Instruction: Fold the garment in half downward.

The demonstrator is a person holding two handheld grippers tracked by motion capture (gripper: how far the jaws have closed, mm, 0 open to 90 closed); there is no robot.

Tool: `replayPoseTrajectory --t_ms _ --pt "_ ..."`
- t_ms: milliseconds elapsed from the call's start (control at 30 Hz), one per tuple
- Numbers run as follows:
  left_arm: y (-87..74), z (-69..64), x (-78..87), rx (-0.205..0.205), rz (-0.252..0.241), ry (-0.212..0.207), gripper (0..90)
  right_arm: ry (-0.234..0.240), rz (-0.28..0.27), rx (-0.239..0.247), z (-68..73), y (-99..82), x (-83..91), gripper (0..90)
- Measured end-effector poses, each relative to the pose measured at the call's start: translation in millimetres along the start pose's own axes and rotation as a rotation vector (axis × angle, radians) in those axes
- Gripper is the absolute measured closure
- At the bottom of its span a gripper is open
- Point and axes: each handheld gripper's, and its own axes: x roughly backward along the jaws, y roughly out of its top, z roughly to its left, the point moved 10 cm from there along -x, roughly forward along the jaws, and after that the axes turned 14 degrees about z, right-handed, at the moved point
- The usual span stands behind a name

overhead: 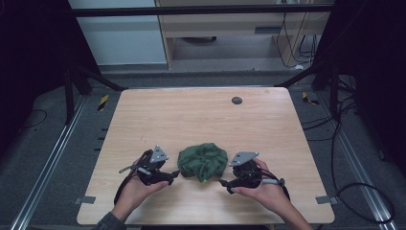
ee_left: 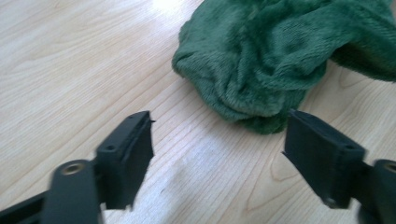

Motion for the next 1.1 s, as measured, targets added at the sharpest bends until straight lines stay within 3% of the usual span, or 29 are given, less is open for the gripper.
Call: replayPoseTrajectory --t_ms 367,833,1100 --pt "-16.4 24.6 4.8 0.024 -0.001 0.001 7.0 -0.028 -0.013 -0.061 -26.7 -16.0 8.0 7.1" --pt "-42.6 71.9 11.3 0.082 0.016 0.022 6.3 -0.042 -0.001 -0.137 -64.9 -34.8 6.1 7.0" --pt "-62.3 102.2 11.1 0.127 0.029 0.075 7.0 -0.07 0.018 -0.174 -85.3 -40.7 4.4 7.8"
